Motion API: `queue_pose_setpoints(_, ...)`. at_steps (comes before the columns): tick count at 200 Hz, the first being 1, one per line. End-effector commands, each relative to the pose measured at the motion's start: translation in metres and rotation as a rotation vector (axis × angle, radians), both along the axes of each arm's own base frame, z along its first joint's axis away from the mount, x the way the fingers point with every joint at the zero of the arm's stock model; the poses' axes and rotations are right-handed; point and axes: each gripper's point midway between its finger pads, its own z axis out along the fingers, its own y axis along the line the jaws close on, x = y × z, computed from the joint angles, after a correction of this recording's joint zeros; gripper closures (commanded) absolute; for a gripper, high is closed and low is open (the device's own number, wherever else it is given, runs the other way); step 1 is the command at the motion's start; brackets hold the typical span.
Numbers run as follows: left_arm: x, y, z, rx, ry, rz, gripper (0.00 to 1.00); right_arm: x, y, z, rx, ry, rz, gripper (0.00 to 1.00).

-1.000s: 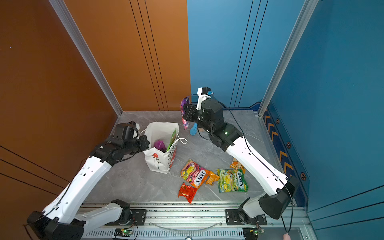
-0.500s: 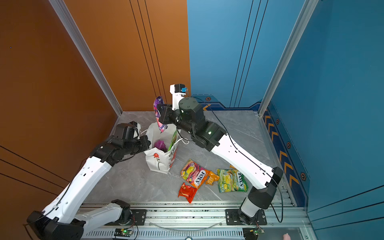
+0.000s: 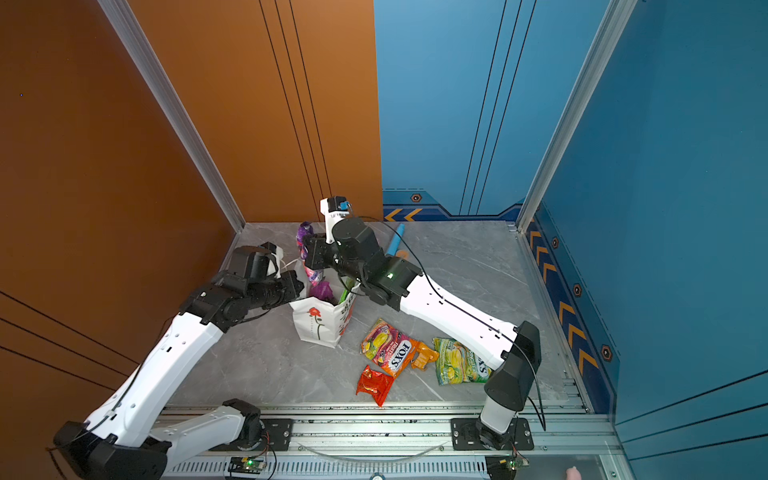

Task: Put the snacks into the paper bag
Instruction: 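Lower the purple pack into the paper bag held by the left gripper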

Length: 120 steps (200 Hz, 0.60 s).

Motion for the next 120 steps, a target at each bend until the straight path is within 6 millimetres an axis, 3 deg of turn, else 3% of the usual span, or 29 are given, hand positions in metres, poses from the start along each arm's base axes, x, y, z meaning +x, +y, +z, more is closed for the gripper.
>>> queue_pose_setpoints(1, 0.006, -0.013, 0.031, -0.071, -0.078, -0.029, 1.00, 0.003, 0.004, 0.015, 0.087, -0.046, -0.014, 1.00)
queue_pose_setpoints(93, 0.005, -0.013, 0.037, -0.129, -0.083, -0.020, 1.00, -0.008, 0.018, -0.014, 0.159, -0.056, -0.007, 1.00)
queue_pose_setpoints(120, 0.004, -0.004, 0.036, -0.147, -0.093, 0.016, 1.00, -0.011, 0.020, -0.025, 0.150, -0.051, -0.012, 1.00)
